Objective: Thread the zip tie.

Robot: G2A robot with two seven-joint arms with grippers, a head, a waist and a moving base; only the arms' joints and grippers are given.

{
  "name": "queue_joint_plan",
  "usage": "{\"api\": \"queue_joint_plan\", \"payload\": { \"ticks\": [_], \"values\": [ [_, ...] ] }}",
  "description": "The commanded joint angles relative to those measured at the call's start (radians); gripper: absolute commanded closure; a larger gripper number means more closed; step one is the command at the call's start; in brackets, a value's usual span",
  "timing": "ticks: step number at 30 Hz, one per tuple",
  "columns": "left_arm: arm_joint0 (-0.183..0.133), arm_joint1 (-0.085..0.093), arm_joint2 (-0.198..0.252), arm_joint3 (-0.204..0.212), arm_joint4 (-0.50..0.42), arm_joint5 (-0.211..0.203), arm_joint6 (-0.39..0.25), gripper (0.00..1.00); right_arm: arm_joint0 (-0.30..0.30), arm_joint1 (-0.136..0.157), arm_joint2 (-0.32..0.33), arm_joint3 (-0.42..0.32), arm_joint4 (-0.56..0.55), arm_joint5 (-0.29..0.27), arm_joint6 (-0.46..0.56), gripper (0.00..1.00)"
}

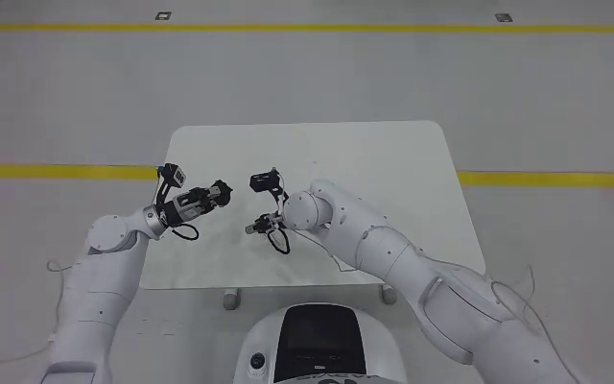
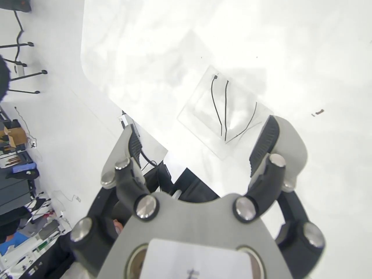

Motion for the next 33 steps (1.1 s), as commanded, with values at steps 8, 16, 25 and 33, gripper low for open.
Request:
{"api": "queue_joint_plan", "payload": {
  "ticks": [8,16,25,33],
  "values": [
    [0.000,0.000,0.000,0.000,0.000,0.000,0.000,1.00,0.001,-0.021,-0.011,0.029,-0.031,0.004,0.025,0.88],
    [0.000,0.000,0.000,0.000,0.000,0.000,0.000,1.00,0.007,-0.054,-0.023,0.091,-0.035,-0.008,0.019,1.00],
    [0.000,0.000,0.000,0.000,0.000,0.000,0.000,1.00,0.024,-0.112,-0.071,0.166,-0.079,0.050,0.040,1.00],
    [0.000,0.000,0.000,0.000,0.000,0.000,0.000,1.00,0.050,-0.171,-0.116,0.248,-0.147,0.154,0.081,1.00]
  ]
}}
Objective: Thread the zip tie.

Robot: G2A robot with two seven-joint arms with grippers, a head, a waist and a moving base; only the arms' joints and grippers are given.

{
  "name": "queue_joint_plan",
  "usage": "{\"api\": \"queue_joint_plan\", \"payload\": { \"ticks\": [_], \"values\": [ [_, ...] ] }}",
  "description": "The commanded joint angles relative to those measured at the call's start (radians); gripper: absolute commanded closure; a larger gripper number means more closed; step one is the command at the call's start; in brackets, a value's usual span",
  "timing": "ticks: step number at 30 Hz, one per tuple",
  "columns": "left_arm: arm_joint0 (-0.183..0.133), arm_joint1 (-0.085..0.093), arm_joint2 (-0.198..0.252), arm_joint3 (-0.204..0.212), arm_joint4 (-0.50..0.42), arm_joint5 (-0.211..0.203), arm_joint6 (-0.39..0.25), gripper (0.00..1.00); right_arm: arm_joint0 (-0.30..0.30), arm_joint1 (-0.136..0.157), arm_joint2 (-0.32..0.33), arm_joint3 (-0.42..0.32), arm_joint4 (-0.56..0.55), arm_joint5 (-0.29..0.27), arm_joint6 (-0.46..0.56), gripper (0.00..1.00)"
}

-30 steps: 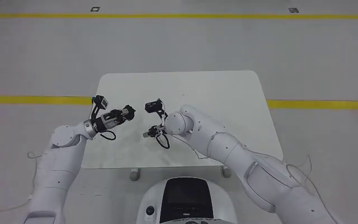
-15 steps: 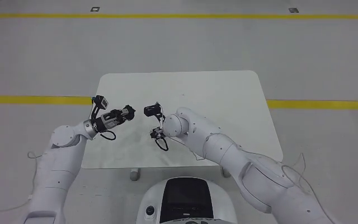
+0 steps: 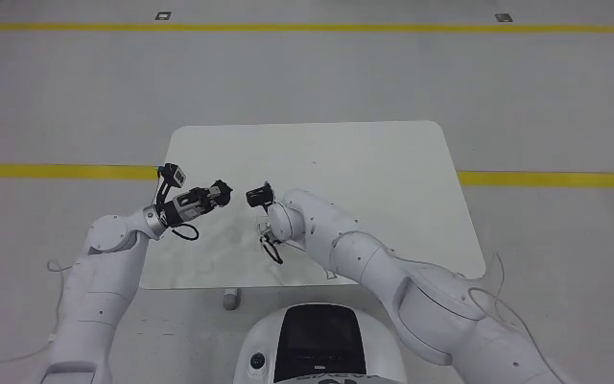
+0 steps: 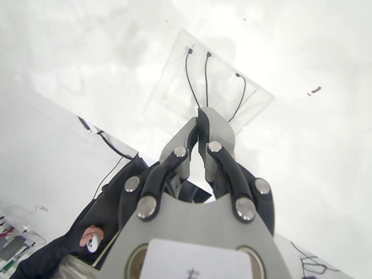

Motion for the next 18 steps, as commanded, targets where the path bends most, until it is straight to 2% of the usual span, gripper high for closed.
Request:
{"api": "queue_joint_plan", "payload": {
  "ticks": [1,9,13,14,18],
  "values": [
    [0.000,0.000,0.000,0.000,0.000,0.000,0.000,1.00,0.003,-0.012,-0.007,0.021,-0.013,0.019,0.008,1.00],
    [0.000,0.000,0.000,0.000,0.000,0.000,0.000,1.00,0.015,-0.054,-0.022,0.096,-0.048,0.036,0.036,1.00],
    [0.000,0.000,0.000,0.000,0.000,0.000,0.000,1.00,0.019,-0.070,-0.010,0.125,-0.036,-0.004,0.012,1.00],
    [0.000,0.000,0.000,0.000,0.000,0.000,0.000,1.00,0.019,-0.073,-0.007,0.131,-0.034,-0.009,0.004,0.93],
    [0.000,0.000,0.000,0.000,0.000,0.000,0.000,1.00,0.021,-0.088,-0.006,0.158,-0.044,-0.026,-0.010,0.92]
  ]
}}
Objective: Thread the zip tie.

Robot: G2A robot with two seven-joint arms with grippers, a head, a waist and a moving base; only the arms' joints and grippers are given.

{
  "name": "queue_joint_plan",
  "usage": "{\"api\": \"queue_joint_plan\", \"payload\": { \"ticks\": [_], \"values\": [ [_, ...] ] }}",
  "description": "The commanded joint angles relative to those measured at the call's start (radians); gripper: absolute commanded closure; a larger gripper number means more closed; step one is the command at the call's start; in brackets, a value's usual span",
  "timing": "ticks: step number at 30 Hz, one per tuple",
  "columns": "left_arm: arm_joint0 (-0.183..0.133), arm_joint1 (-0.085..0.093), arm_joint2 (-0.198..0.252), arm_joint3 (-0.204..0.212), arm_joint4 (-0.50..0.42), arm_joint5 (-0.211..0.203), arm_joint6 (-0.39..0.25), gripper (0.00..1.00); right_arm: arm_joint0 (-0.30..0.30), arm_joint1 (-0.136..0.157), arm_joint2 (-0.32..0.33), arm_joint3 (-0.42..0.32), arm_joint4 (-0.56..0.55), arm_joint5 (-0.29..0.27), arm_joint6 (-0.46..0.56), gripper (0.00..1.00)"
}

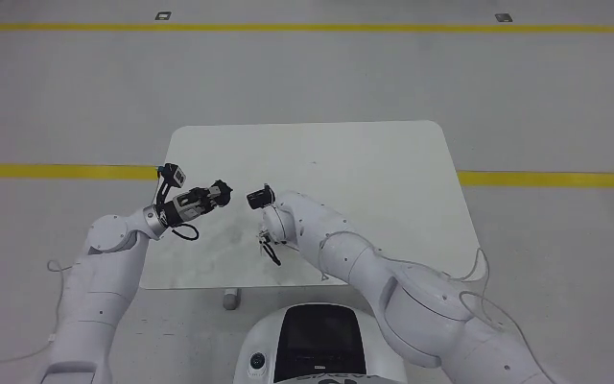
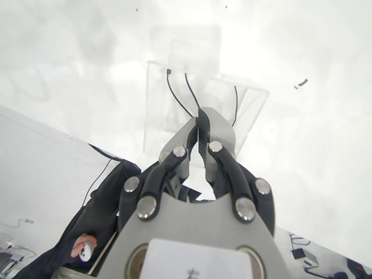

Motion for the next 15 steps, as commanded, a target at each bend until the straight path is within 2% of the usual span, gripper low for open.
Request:
{"api": "queue_joint_plan", "payload": {
  "ticks": [1,5,11,15],
  "values": [
    [0.000,0.000,0.000,0.000,0.000,0.000,0.000,1.00,0.001,-0.007,0.000,0.012,-0.005,-0.009,-0.007,0.93],
    [0.000,0.000,0.000,0.000,0.000,0.000,0.000,1.00,0.000,-0.020,0.003,0.043,-0.015,-0.030,-0.046,1.00],
    [0.000,0.000,0.000,0.000,0.000,0.000,0.000,1.00,-0.007,-0.041,0.002,0.083,-0.037,-0.051,-0.083,1.00],
    [0.000,0.000,0.000,0.000,0.000,0.000,0.000,1.00,-0.007,-0.053,0.004,0.108,-0.046,-0.062,-0.091,0.92]
  ]
}}
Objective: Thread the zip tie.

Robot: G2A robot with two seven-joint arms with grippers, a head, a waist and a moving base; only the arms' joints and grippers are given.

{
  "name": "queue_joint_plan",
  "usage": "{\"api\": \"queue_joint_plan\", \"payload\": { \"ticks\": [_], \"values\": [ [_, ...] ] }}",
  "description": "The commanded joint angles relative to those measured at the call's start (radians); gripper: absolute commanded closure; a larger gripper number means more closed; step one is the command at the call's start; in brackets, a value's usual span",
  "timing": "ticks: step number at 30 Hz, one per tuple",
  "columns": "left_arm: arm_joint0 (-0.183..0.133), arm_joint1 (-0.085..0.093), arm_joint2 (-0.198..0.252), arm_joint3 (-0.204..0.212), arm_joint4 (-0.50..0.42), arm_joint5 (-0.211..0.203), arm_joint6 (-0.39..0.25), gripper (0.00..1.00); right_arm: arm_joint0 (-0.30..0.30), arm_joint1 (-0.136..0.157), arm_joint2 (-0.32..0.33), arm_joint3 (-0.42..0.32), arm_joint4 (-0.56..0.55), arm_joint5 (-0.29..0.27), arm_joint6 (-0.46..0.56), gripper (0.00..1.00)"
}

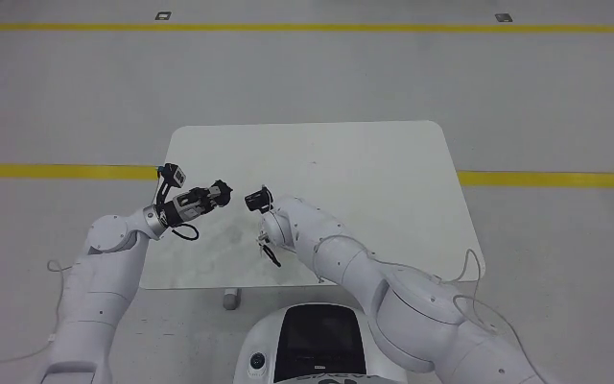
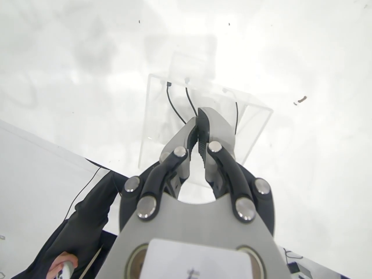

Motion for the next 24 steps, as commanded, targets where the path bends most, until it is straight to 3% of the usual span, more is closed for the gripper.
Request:
{"api": "queue_joint_plan", "payload": {
  "ticks": [1,9,13,24],
  "values": [
    [0.000,0.000,0.000,0.000,0.000,0.000,0.000,1.00,0.000,-0.007,0.000,0.012,-0.006,-0.004,-0.001,0.92],
    [0.000,0.000,0.000,0.000,0.000,0.000,0.000,1.00,0.003,-0.027,-0.002,0.043,-0.035,-0.015,-0.003,0.93],
    [0.000,0.000,0.000,0.000,0.000,0.000,0.000,1.00,0.002,-0.030,-0.007,0.042,-0.051,-0.011,0.005,0.81],
    [0.000,0.000,0.000,0.000,0.000,0.000,0.000,1.00,-0.004,-0.030,-0.015,0.031,-0.077,-0.001,0.014,0.85]
  ]
}}
